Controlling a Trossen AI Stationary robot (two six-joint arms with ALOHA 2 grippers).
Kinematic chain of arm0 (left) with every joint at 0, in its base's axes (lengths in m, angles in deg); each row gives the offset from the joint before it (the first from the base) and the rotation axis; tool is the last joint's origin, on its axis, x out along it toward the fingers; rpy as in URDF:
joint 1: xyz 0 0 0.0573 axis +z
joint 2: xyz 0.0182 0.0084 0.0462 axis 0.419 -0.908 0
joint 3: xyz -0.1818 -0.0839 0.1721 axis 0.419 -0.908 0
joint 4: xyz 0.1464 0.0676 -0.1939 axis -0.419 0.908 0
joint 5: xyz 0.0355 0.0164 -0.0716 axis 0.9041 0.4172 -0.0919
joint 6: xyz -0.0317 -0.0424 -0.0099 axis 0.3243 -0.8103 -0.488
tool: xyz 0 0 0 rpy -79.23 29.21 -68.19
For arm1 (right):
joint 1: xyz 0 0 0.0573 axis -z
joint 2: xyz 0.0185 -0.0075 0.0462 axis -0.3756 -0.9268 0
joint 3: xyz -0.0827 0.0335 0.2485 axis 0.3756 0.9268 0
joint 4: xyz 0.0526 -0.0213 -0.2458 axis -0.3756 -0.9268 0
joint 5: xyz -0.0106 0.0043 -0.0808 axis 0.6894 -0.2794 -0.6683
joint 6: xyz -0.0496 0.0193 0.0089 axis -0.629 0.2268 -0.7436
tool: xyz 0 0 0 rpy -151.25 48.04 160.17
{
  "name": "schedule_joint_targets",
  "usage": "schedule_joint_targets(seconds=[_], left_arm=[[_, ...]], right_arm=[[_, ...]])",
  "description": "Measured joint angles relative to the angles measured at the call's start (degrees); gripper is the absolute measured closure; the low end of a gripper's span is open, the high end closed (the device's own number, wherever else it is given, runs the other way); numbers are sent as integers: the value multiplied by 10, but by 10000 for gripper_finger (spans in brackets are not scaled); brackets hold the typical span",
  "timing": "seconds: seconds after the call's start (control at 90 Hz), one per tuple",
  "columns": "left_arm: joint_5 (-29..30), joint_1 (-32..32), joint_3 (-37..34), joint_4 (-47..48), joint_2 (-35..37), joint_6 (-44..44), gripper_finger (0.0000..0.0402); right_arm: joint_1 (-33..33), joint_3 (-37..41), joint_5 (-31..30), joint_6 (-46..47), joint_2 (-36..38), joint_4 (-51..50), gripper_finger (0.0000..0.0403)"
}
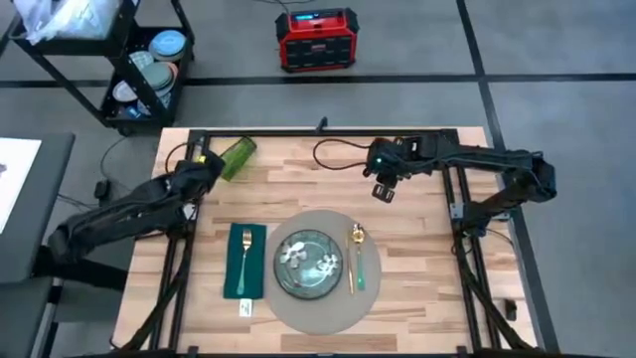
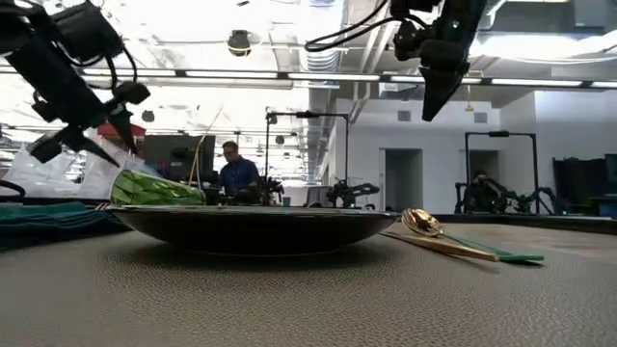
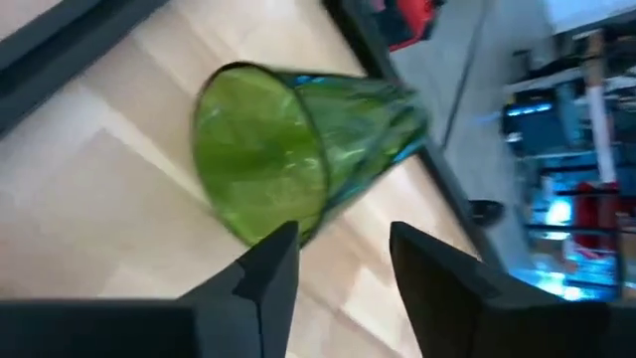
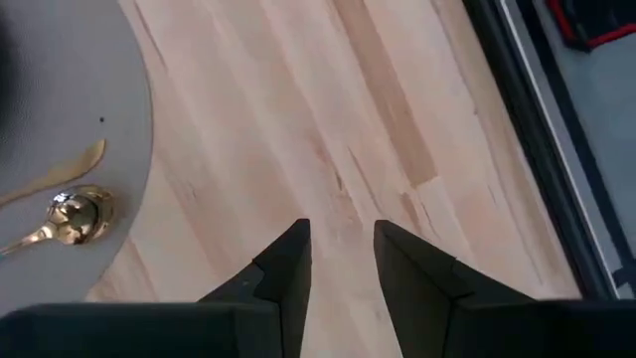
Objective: Set table place
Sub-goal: Put the green cup to the top right of the gray tablemat
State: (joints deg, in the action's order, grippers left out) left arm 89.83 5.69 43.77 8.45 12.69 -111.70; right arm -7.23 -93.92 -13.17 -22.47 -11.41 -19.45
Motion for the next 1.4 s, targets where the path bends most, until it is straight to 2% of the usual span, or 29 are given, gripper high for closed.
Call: schedule_joint_targets(seconds=[0.344, 0.433, 0.633, 0.744, 0.922, 1.033, 1.156, 1.333, 1.4], left_arm=[[25, 24, -7, -61, -77, -13, 251], [16, 27, -50, -147, -90, -25, 251], [15, 28, -172, -431, -115, -47, 254], [16, 28, -194, -483, -108, -48, 279], [58, 27, -182, -478, -105, -24, 381], [68, 28, -159, -457, -107, 4, 398], [15, 28, -90, -402, -106, 69, 400], [-53, 26, 53, -223, -119, 161, 401], [-108, 28, 101, -162, -132, 182, 401]], right_arm=[[5, 0, 5, -8, 0, -1, 300], [5, 0, 22, -7, 0, -4, 300], [3, 0, 28, -4, 0, -4, 300], [3, 0, 28, 0, 0, -4, 300], [2, 0, 28, 28, 0, -4, 302], [2, 0, 28, 29, 0, -6, 307], [2, 0, 27, 26, 5, -15, 320], [3, 0, 26, 9, 32, -45, 339], [4, 0, 25, 9, 46, -57, 342]])
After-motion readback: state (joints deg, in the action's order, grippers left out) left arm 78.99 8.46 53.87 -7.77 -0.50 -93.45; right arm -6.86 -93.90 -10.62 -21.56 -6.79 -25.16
